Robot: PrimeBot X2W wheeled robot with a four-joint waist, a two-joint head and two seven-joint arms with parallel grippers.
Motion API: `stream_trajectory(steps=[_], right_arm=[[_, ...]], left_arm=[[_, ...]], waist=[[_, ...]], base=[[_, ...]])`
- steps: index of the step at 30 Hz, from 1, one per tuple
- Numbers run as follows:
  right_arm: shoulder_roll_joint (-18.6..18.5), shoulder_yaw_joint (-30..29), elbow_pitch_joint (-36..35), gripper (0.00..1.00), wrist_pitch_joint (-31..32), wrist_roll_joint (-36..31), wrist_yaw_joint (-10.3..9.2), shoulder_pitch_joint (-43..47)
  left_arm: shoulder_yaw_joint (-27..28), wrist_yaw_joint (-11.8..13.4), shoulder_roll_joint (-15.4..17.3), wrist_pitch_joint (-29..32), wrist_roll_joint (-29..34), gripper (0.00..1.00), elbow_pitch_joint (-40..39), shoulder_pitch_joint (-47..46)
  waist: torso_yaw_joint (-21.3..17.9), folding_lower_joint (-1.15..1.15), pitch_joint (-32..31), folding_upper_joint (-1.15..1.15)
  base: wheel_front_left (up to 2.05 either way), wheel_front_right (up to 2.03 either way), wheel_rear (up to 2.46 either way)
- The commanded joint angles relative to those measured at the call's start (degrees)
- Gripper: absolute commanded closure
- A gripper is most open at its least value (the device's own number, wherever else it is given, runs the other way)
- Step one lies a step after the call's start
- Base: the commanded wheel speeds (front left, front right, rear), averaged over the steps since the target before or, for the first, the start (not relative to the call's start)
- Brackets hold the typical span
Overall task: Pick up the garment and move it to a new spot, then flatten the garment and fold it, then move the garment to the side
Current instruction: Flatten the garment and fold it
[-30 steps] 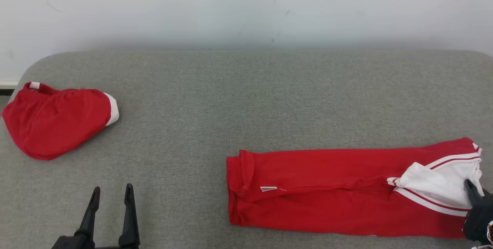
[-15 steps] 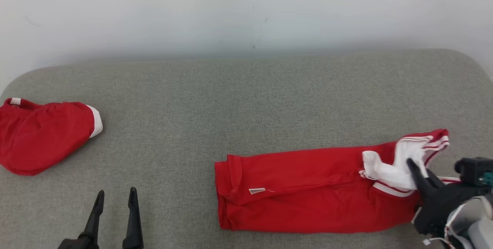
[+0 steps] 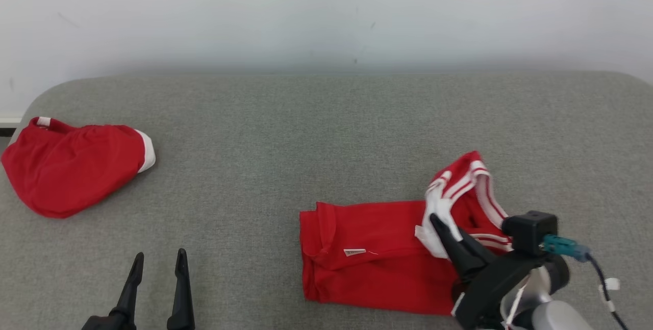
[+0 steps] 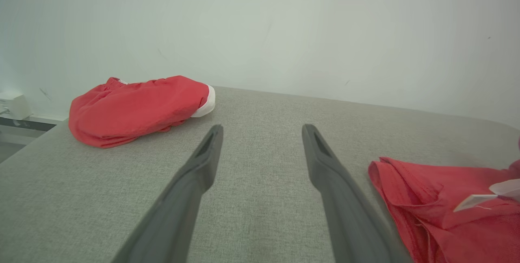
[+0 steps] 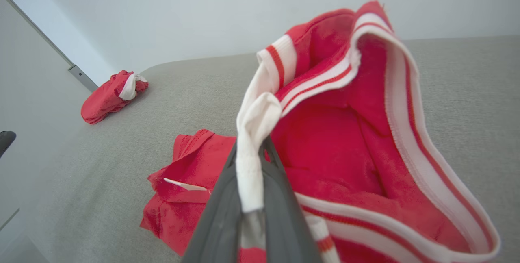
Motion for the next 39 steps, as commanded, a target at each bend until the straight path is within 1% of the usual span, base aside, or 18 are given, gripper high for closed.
stream_trajectory(steps=[1,7,13,14,15,16,18,21,24,27,28,35,39], right_arm=[[1.4,0.8,-0.5,1.00,0.3,-0.5,-0.14,0.0],[6.6,4.5,0.6,1.00,0.3,-1.4,-0.14,-2.3],[9.7,6.5,5.0,1.00,-0.9,-1.4,-0.14,-4.1],[9.9,6.7,5.9,0.61,-1.4,-1.7,-0.14,-4.3],[9.9,6.9,6.8,0.12,-1.8,-2.1,-0.14,-4.5],[10.0,7.2,7.3,0.00,-2.4,-2.3,-0.14,-4.8],[10.0,7.4,7.7,0.00,-4.0,-2.3,-0.14,-5.5],[8.7,7.1,7.1,0.00,-6.8,-2.7,-0.14,-6.3],[7.5,6.0,5.7,0.00,-9.8,-3.0,-0.14,-6.8],[5.9,3.6,4.0,0.00,-12.6,-3.5,-0.14,-6.2],[5.9,3.6,4.0,0.00,-12.6,-3.5,-0.14,-6.2],[3.8,-5.2,0.9,0.00,-17.7,-5.6,-0.14,-1.8],[4.2,-10.6,-0.4,0.00,-19.9,-7.0,-0.14,2.0]], left_arm=[[-0.2,0.1,0.0,-0.2,-0.8,0.00,0.1,0.0],[-0.8,0.3,0.0,-0.2,-1.0,0.00,0.5,-0.7],[-1.3,0.3,0.0,-0.2,-1.2,0.00,1.0,-1.0],[-1.5,0.3,0.0,-0.2,-1.2,0.00,1.1,-1.1],[-1.8,0.4,0.0,-0.2,-1.3,0.00,1.2,-1.2],[-1.9,0.4,0.0,-0.2,-1.3,0.00,1.3,-1.3],[-2.0,0.5,0.0,-0.2,-1.4,0.00,1.4,-1.3],[-1.8,0.5,0.0,-0.2,-1.4,0.00,1.6,-1.2],[-1.5,0.5,0.0,-0.2,-1.3,0.00,1.7,-0.8],[-1.3,0.3,0.0,-0.2,-1.0,0.00,1.8,-0.4],[-1.3,0.3,0.0,-0.2,-1.0,0.00,1.8,-0.4],[0.0,0.0,0.0,-0.2,0.0,0.00,1.6,0.1],[0.6,-0.4,0.0,-0.2,0.2,0.00,1.2,0.7]], waist=[[0.8,0.00,0.2,0.00],[2.7,0.00,0.5,0.00],[3.8,0.00,0.4,0.00],[4.0,0.00,0.5,0.00],[4.3,0.00,0.5,0.00],[4.4,0.00,0.5,0.00],[4.5,0.00,0.5,0.00],[4.1,0.00,0.3,0.00],[3.4,0.00,-0.1,0.00],[2.7,0.00,-0.7,0.00],[2.7,0.00,-0.7,0.00],[1.3,0.00,-1.8,0.00],[0.7,0.00,-2.2,0.00]], base=[[0.00,0.00,0.00],[0.00,0.00,0.00],[0.00,0.00,0.00],[0.00,0.00,0.00],[0.00,0.00,0.00],[0.00,0.00,0.00],[0.00,0.00,0.00],[0.00,0.00,0.00],[0.00,0.00,0.00],[0.00,0.00,0.00],[0.00,0.00,0.00],[0.00,0.00,0.00],[0.00,0.00,0.00]])
